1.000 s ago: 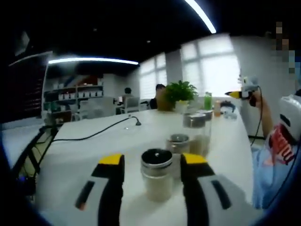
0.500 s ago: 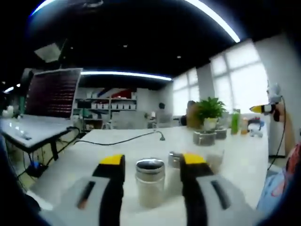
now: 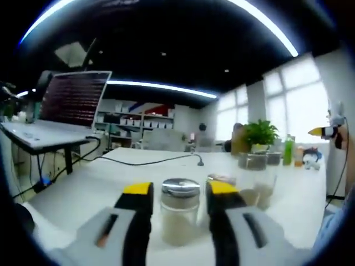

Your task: Rotate the seasoning bottle until the label or dispensing opening points toward the visible target arrow and the bottle remains upright within the marked orientation range

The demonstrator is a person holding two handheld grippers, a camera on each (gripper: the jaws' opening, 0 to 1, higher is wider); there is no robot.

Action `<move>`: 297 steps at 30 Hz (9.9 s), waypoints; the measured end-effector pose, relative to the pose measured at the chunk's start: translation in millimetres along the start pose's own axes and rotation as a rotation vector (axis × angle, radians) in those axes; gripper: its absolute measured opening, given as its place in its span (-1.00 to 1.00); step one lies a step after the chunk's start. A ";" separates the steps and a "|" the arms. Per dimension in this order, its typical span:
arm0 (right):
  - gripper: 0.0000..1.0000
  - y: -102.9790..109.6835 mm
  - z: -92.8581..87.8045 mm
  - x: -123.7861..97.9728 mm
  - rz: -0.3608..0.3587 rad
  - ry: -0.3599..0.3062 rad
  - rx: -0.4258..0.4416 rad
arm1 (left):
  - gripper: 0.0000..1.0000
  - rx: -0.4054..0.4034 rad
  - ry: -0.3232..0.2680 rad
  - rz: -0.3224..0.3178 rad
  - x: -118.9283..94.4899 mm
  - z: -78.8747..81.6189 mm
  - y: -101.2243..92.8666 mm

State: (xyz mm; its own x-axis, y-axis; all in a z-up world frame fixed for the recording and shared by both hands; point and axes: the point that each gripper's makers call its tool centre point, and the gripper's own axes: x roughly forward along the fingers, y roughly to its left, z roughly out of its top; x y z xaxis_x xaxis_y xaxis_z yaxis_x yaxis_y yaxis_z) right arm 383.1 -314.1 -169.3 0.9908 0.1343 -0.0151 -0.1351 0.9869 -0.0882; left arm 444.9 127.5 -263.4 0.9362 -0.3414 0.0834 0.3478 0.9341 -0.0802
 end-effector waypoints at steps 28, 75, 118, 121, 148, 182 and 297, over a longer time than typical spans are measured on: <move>0.96 -1.5 -4.0 3.6 0.013 0.017 0.009 | -0.34 0.040 -0.006 -0.039 12.9 -6.6 -3.4; 0.96 0.5 -4.8 3.3 0.015 0.018 0.013 | -0.35 0.082 0.031 -0.210 13.8 -9.0 -8.2; 0.96 -1.8 -6.8 4.8 0.012 0.024 0.026 | -0.35 0.056 0.123 -0.555 14.6 -14.5 -14.2; 0.96 -1.5 -7.5 4.9 0.011 0.026 0.025 | -0.35 0.054 0.118 -0.567 15.0 -14.9 -13.8; 0.96 -4.5 -7.7 4.6 0.011 0.022 0.022 | -0.35 0.051 0.114 -0.749 14.9 -15.9 -13.5; 0.96 -2.6 -8.4 4.5 0.014 0.028 0.022 | 0.13 0.031 0.103 -0.440 -0.9 11.6 -5.7; 0.95 0.1 -10.0 5.8 0.004 0.036 0.023 | -0.32 0.081 0.059 -0.202 20.8 -11.6 -5.8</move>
State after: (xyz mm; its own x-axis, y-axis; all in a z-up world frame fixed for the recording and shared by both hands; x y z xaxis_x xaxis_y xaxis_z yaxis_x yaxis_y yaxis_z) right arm 388.8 -314.1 -179.4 0.9894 0.1356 -0.0509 -0.1388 0.9882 -0.0648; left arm 463.0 113.8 -272.7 0.8500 -0.5259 0.0308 0.5257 0.8506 0.0128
